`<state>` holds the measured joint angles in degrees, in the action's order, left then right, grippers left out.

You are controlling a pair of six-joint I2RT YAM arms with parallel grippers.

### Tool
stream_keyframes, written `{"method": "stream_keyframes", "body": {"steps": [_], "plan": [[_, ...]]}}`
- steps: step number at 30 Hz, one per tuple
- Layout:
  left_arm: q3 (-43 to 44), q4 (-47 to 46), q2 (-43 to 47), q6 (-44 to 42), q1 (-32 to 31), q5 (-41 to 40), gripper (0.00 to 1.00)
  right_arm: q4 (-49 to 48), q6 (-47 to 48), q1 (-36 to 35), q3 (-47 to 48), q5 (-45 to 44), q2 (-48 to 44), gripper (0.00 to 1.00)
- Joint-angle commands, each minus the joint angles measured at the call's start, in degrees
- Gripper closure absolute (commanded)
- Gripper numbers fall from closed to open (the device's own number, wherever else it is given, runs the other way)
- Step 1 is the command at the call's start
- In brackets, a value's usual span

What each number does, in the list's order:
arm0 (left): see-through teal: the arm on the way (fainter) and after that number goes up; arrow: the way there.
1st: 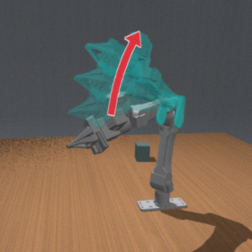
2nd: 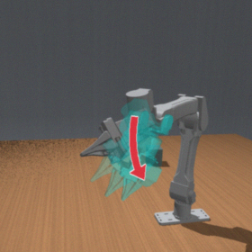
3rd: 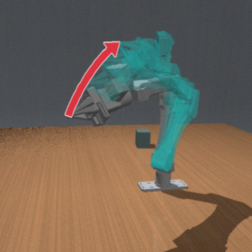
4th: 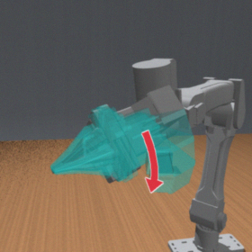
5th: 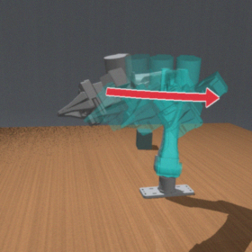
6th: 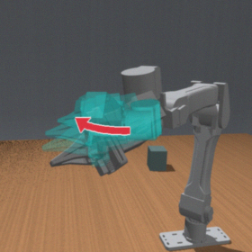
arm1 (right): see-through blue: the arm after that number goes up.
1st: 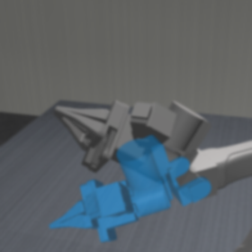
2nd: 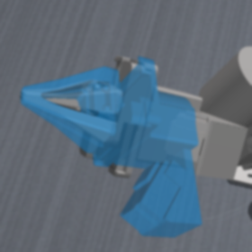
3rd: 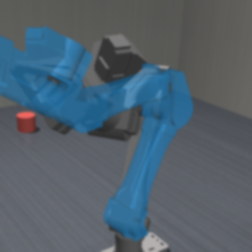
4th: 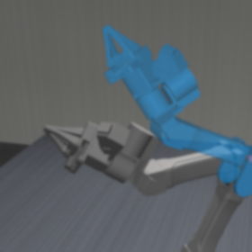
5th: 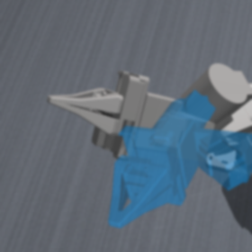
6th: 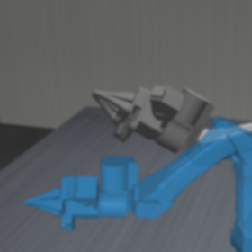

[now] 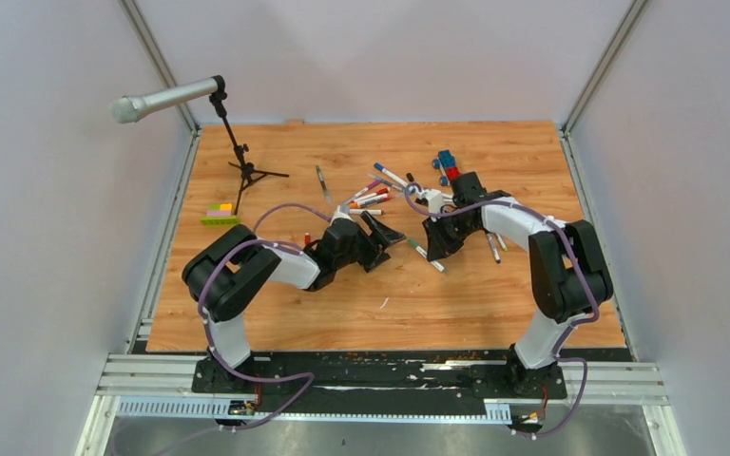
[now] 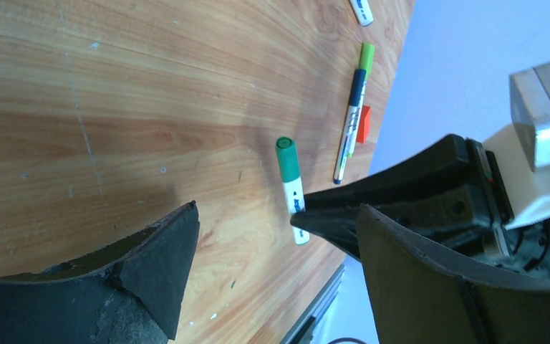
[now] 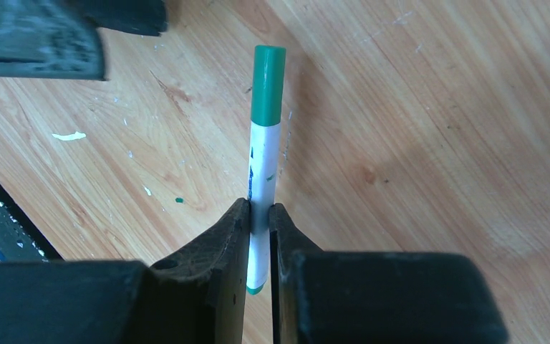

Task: Open the pen caps
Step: Open the pen cap from the pen.

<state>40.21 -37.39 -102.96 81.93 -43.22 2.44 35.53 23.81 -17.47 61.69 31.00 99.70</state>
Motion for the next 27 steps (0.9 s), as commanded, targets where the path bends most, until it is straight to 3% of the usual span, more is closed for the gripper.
{"method": "stream_keyframes", "body": {"steps": [1,12,20,27], "plan": [[1.8,-5.1,-3.1,5.9,-0.6,-2.3,0.15,-2.3,-0.7,-0.8,0.3,2.0,-1.9,1.0],[3.7,-10.1,-9.0,10.1,-1.5,-3.6,0.23,-2.2,-0.6,-3.4,0.8,3.5,-1.6,1.0],[3.2,-14.0,-11.4,12.2,-1.9,-3.6,0.45,-2.4,-0.6,-5.4,0.8,2.9,-1.7,1.0],[2.7,-14.2,-10.8,11.6,-1.9,-3.9,0.79,-2.3,-0.3,-6.8,1.0,1.7,-1.5,1.0]]}}
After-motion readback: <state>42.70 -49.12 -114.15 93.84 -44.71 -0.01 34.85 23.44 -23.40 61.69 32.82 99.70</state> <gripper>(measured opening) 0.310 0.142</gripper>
